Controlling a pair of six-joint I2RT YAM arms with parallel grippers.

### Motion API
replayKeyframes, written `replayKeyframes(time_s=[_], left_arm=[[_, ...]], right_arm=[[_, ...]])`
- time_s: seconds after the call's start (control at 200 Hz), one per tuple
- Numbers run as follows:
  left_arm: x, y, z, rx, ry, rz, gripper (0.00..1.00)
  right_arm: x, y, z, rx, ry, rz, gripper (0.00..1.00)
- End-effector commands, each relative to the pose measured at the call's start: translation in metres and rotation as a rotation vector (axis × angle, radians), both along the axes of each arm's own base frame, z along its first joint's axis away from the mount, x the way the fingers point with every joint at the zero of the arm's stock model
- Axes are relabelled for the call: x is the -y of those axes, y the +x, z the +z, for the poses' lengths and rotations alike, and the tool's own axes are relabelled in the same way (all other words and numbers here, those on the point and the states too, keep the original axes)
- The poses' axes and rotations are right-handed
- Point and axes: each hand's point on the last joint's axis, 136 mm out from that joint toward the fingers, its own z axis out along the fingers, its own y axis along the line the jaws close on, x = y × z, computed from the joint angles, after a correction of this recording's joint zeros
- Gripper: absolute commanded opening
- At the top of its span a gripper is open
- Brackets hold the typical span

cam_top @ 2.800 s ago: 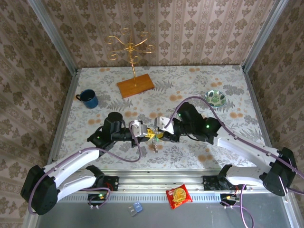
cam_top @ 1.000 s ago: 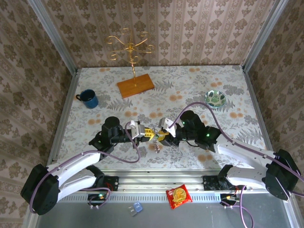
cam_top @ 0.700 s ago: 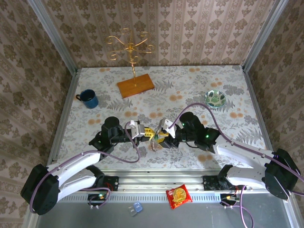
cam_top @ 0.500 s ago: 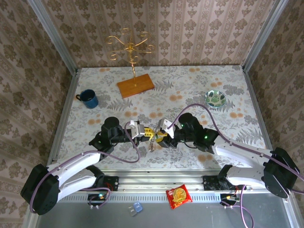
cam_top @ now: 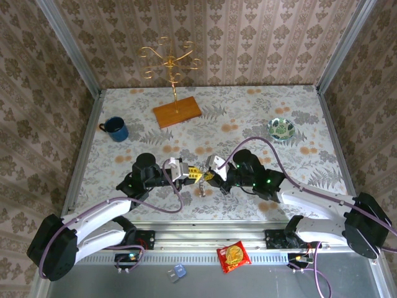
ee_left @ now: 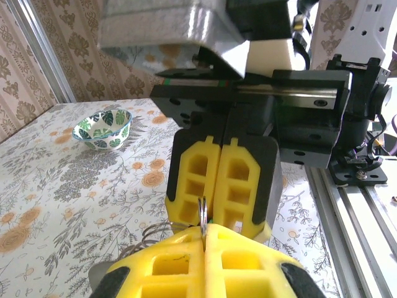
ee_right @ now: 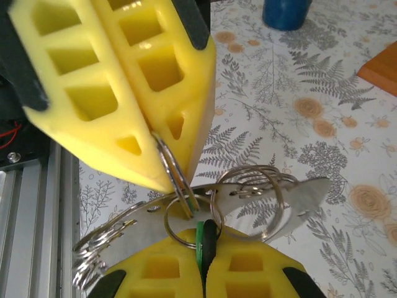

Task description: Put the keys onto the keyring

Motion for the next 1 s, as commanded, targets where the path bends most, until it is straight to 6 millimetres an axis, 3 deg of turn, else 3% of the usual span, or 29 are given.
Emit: replayKeyframes(time_s=[0.0, 0.325, 0.685, 0.995], left_arm=[[-0.001, 0.001, 0.009, 0.027, -0.019, 0.001, 0.0], [-0.001, 0.001, 0.004, 0.03, 0.011, -0.006, 0.0], [0.0, 0.0, 0.009, 0.03, -0.011, -0.016, 0.0], [0.0, 0.0, 0.006, 0.021, -0.008, -0.015, 0.0]], right_arm=[[0.006, -0.001, 0.013, 0.057, -0.011, -0.007, 0.0], [0.012, 0.0, 0.031, 0.115, -0.015, -0.013, 0.0], [0.008, -0.003, -0.001, 0.031, -0.101, 0.024, 0.0], [-0.008, -0.003, 0.011, 0.033, -0.05, 0.072, 0.0]])
